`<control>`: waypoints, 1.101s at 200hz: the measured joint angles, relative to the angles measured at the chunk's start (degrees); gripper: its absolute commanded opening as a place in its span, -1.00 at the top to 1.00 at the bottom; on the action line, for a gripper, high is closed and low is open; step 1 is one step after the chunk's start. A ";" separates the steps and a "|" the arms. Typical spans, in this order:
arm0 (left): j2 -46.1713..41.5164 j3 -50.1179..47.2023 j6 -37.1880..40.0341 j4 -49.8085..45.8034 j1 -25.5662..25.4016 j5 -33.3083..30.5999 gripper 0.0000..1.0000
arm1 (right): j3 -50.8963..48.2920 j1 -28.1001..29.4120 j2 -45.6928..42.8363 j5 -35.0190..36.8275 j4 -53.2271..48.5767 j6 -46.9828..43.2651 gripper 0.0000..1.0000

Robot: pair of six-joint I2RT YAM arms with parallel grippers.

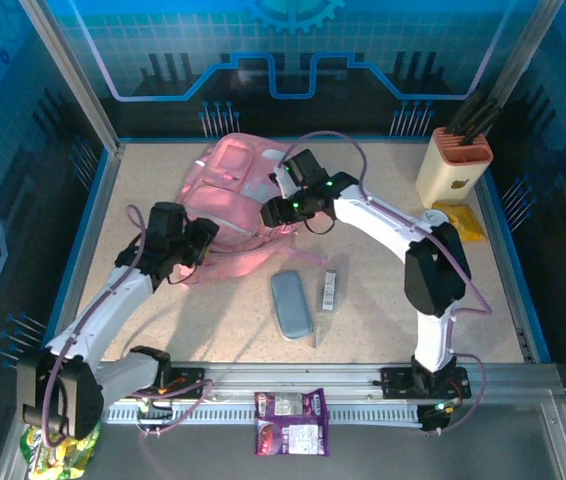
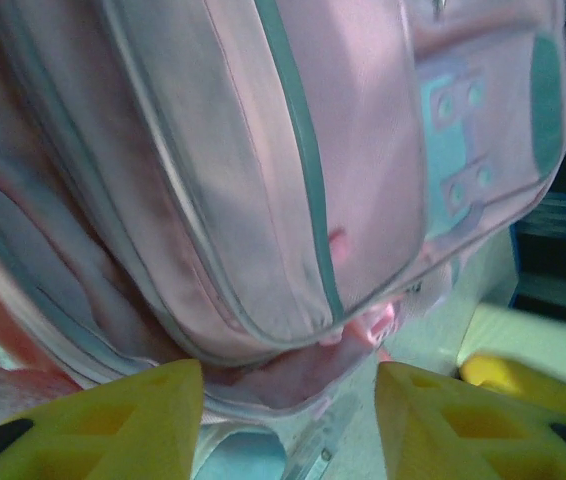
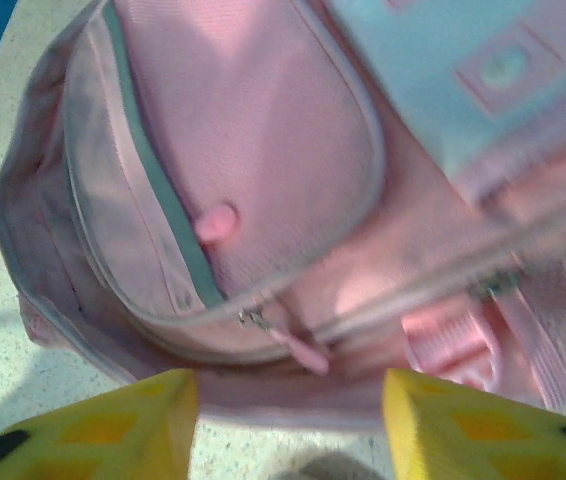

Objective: Pack the student bag

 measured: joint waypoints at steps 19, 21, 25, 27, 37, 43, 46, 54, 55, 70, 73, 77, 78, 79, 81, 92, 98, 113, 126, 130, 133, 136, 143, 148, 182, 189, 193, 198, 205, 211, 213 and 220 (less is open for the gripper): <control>1.84 -1.79 -1.31 4.13 -4.09 -1.03 0.29 | 5.46 0.76 4.26 -0.81 -1.11 -0.94 -0.19; 1.99 -1.99 -1.22 4.46 -4.31 -0.94 0.31 | 5.92 0.85 4.63 -0.79 -1.22 -1.07 -0.21; 2.62 -2.49 -1.84 5.31 -4.79 -0.90 0.35 | 7.10 0.96 5.68 -0.79 -1.40 -1.16 -0.24; 2.84 -2.64 -1.64 5.53 -4.90 -0.83 0.36 | 7.48 0.98 5.99 -0.76 -1.46 -1.33 -0.25; 4.50 -3.72 -2.21 6.93 -5.11 -0.90 0.46 | 9.38 0.96 7.98 -0.72 -1.77 -1.88 -0.28; 5.55 -4.50 -2.49 7.85 -5.09 -0.94 0.49 | 10.54 0.85 9.11 -0.70 -2.40 -2.14 -0.29; 6.01 -4.92 -2.73 8.35 -5.09 -0.92 0.50 | 11.23 0.76 9.81 -0.76 -2.80 -2.14 -0.29; 6.75 -6.16 -2.99 9.57 -5.07 -0.92 0.53 | 13.27 0.55 11.63 -0.74 -3.91 -2.62 -0.32; 6.84 -6.47 -3.06 9.86 -5.09 -0.92 0.53 | 13.70 0.50 11.98 -0.70 -4.13 -2.73 -0.32; 7.50 -9.35 -3.50 11.65 -5.09 -0.90 0.60 | 17.70 0.17 15.47 -0.52 -5.99 -3.67 -0.34; 7.63 -9.79 -3.69 11.96 -5.07 -0.90 0.61 | 18.45 0.13 16.17 -0.57 -6.27 -3.87 -0.34; 7.80 -10.49 -3.74 12.48 -5.07 -0.90 0.63 | 19.21 0.04 16.87 -0.57 -6.60 -4.07 -0.34; 7.85 -10.60 -3.76 12.59 -5.07 -0.90 0.64 | 19.32 0.04 17.00 -0.61 -6.67 -4.09 -0.34; 7.91 -10.69 -3.80 12.70 -5.07 -0.90 0.65 | 19.58 0.04 17.33 -0.63 -6.80 -4.13 -0.33; 8.07 -10.97 -3.82 12.96 -5.01 -0.87 0.68 | 19.85 0.02 17.57 -0.68 -6.93 -4.22 -0.33; 8.79 -11.78 -4.50 14.08 -4.90 -0.90 0.78 | 21.38 -0.02 19.17 -1.09 -7.89 -4.46 -0.32; 9.09 -12.13 -4.68 14.80 -4.85 -0.87 0.79 | 22.23 -0.02 19.96 -1.25 -8.52 -4.48 -0.31; 9.31 -13.53 -4.79 17.16 -4.59 -0.85 0.77 | 24.33 0.17 21.81 -1.16 -10.19 -4.72 -0.22; 9.40 -14.29 -4.74 18.36 -4.59 -0.85 0.77 | 25.70 0.35 22.88 -0.50 -11.23 -5.35 -0.03; 9.53 -14.32 -4.74 18.40 -4.55 -0.85 0.77 | 26.03 0.35 23.12 -0.33 -11.50 -5.16 -0.02; 9.73 -14.32 -4.74 18.45 -4.55 -0.85 0.78 | 26.12 0.35 23.21 -0.33 -11.52 -5.49 0.01; 9.86 -14.32 -4.72 18.56 -4.55 -0.85 0.78 | 26.21 0.33 23.30 -0.31 -11.63 -5.31 0.05; 10.38 -14.29 -4.68 18.80 -4.44 -0.85 0.79 | 26.27 0.28 23.39 -0.20 -11.69 -5.44 0.21; 10.75 -14.29 -4.68 18.93 -4.26 -0.85 0.80 | 26.27 0.28 23.39 0.20 -11.69 -5.68 0.34; 13.07 -14.29 -4.11 20.50 -1.05 1.14 0.79 | 25.77 -0.13 23.15 0.87 -10.43 -4.50 1.00; 13.57 -14.27 -3.48 20.87 0.04 1.97 0.76 | 25.00 -0.28 22.75 0.24 -9.40 -3.43 1.00; 13.86 -14.12 -2.97 20.92 0.50 2.32 0.74 | 24.50 -0.33 22.43 0.04 -8.81 -3.43 1.00; 14.27 -13.79 -2.51 20.87 1.03 2.78 0.71 | 23.58 -0.33 21.81 -0.20 -7.87 -2.89 1.00; 14.99 -13.05 -1.46 20.65 1.57 3.21 0.70 | 22.01 -0.33 20.74 -0.35 -6.36 -2.21 1.00; 15.61 -12.37 -0.85 20.35 1.90 3.37 0.69 | 20.41 -0.33 19.63 -0.68 -4.87 -1.55 1.00; 15.89 -12.11 -0.37 20.24 2.03 3.45 0.68 | 19.85 -0.35 19.19 -0.96 -4.39 -1.03 1.00; 16.76 -11.19 0.61 19.98 2.47 3.69 0.67 | 17.97 -0.35 17.73 -1.55 -2.62 0.02 1.00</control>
